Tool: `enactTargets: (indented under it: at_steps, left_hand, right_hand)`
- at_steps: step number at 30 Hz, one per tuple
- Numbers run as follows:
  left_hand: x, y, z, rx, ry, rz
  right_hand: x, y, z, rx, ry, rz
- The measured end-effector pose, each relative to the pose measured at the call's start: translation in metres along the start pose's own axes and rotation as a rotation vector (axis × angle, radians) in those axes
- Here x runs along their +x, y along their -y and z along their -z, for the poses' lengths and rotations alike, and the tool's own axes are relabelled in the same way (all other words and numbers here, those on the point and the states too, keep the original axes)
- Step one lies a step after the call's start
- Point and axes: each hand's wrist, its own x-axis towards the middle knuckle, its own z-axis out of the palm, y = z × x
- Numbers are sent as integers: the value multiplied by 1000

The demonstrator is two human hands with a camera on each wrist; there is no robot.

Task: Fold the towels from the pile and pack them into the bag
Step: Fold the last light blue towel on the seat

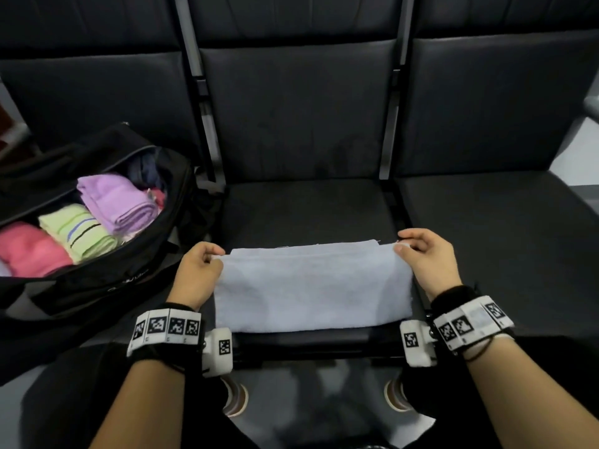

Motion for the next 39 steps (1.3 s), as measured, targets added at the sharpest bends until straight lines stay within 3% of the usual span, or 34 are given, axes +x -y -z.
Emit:
enactTargets:
  at_steps: [7,10,14,19,23,27,32,36,39]
  left_hand:
    - [34,8,-13,-16,-62,-17]
    - [45,14,-24,-61,-57,3]
    - [35,39,-36,105,110,120]
    - [5,61,-33,265,85,203]
    - [-3,57,-31,300,121,174]
    - [-9,55,-32,326,139,138]
    - [-18,46,-41,326,320,117]
    - [-16,30,-47,265,193,107]
    - [-19,19,-51,41,249,122]
  right_hand:
    - [42,-10,-23,-108,-51,2]
    - [56,-26,-29,-332,-20,-58]
    - [41,-64,-25,-684,112,-203]
    - [22,-81,-24,-753,129,-301]
    - [19,-75,-28,-690,161,-356]
    - [17,-65,-13,-392,112,-409]
    - [14,-34,6,-238,67,-436]
    - [-1,7,-21,-111,178,-389]
    - [-13,34,-61,-79,258,-301]
